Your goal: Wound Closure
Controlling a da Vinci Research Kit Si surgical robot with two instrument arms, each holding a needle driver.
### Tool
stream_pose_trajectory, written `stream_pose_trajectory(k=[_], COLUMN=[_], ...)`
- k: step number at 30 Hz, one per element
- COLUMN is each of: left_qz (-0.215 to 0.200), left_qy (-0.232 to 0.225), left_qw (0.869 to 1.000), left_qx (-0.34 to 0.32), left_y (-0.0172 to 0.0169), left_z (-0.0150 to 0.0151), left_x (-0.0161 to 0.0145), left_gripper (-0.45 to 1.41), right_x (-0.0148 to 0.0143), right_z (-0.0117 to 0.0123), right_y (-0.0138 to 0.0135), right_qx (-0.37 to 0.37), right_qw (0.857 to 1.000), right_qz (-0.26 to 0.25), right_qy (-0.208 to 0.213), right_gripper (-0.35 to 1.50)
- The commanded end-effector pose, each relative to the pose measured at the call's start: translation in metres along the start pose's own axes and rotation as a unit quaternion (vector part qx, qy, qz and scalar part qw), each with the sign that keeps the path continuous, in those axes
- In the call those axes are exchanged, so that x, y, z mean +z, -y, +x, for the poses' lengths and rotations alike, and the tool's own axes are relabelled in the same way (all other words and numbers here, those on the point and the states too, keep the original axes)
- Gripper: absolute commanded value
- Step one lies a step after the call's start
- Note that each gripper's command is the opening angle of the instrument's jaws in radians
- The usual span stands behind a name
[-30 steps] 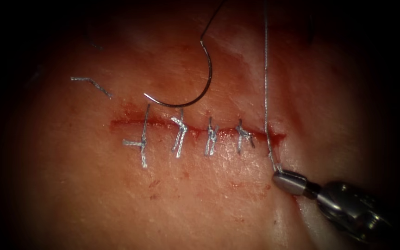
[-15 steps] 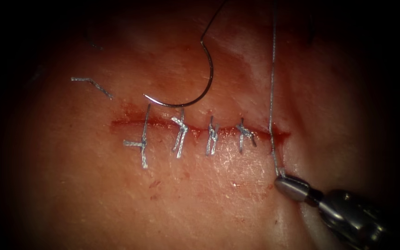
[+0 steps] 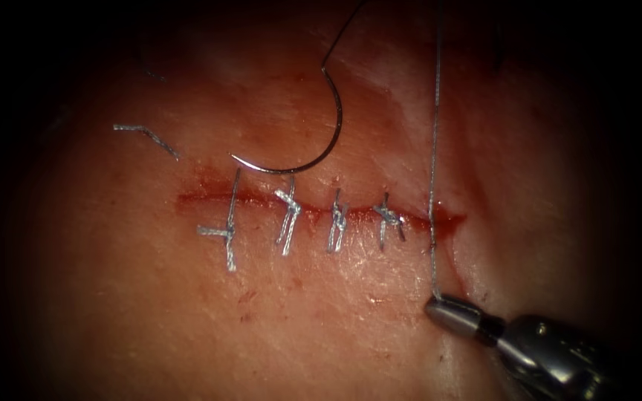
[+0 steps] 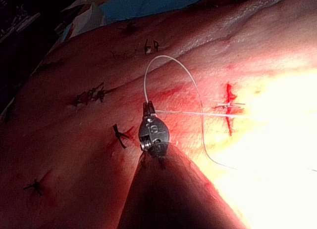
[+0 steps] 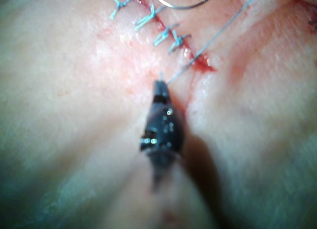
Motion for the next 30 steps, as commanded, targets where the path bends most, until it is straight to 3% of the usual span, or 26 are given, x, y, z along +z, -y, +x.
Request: stream_pose_trajectory(k=[1,8,13,14,15,16,18,20,23,30], left_qz=[0.001,-0.004,-0.029,-0.039,-0.053,-0.053,-0.061,-0.068,-0.076,-0.087], left_qy=[-0.002,-0.004,-0.012,-0.016,-0.021,-0.021,-0.024,-0.026,-0.029,-0.048], left_qw=[1.0,1.0,1.0,0.999,0.998,0.998,0.998,0.997,0.997,0.995], left_qx=[0.001,0.001,-0.003,-0.005,-0.01,-0.01,-0.014,-0.013,-0.017,-0.029], left_y=[0.0004,0.0001,-0.0025,-0.0039,-0.0058,-0.0058,-0.0069,-0.0076,-0.0088,-0.0118], left_z=[0.0002,0.0002,0.0008,0.0014,0.0029,0.0029,0.0044,0.0056,0.0076,0.0114], left_x=[0.0008,0.0006,-0.0012,-0.0021,-0.0038,-0.0038,-0.0051,-0.0062,-0.008,-0.0119], left_gripper=[-0.45,-0.45,-0.45,-0.45,-0.45,-0.45,-0.45,-0.45,-0.45,-0.45], right_x=[0.0008,0.0013,0.0014,0.0015,0.0011,0.0011,0.0002,-0.0009,-0.0031,-0.0069], right_z=[-0.0008,-0.0008,-0.0008,-0.0006,-0.0002,-0.0002,0.0004,0.0011,0.002,0.0054], right_y=[0.0003,-0.0002,-0.001,-0.0012,-0.0012,-0.0012,-0.0008,-0.0002,0.0009,0.0017], right_qx=[0.0,-0.013,-0.023,-0.031,-0.038,-0.038,-0.057,-0.068,-0.089,-0.103], right_qw=[1.0,1.0,1.0,0.999,0.999,0.999,0.997,0.996,0.992,0.982], right_qz=[0.005,0.009,0.01,0.014,0.026,0.026,0.039,0.05,0.081,0.15], right_qy=[0.004,0.005,0.005,0.007,0.012,0.012,0.016,0.02,0.03,0.054], right_gripper=[-0.35,-0.35,-0.35,-0.18,0.89,0.89,1.23,1.35,1.38,1.3])
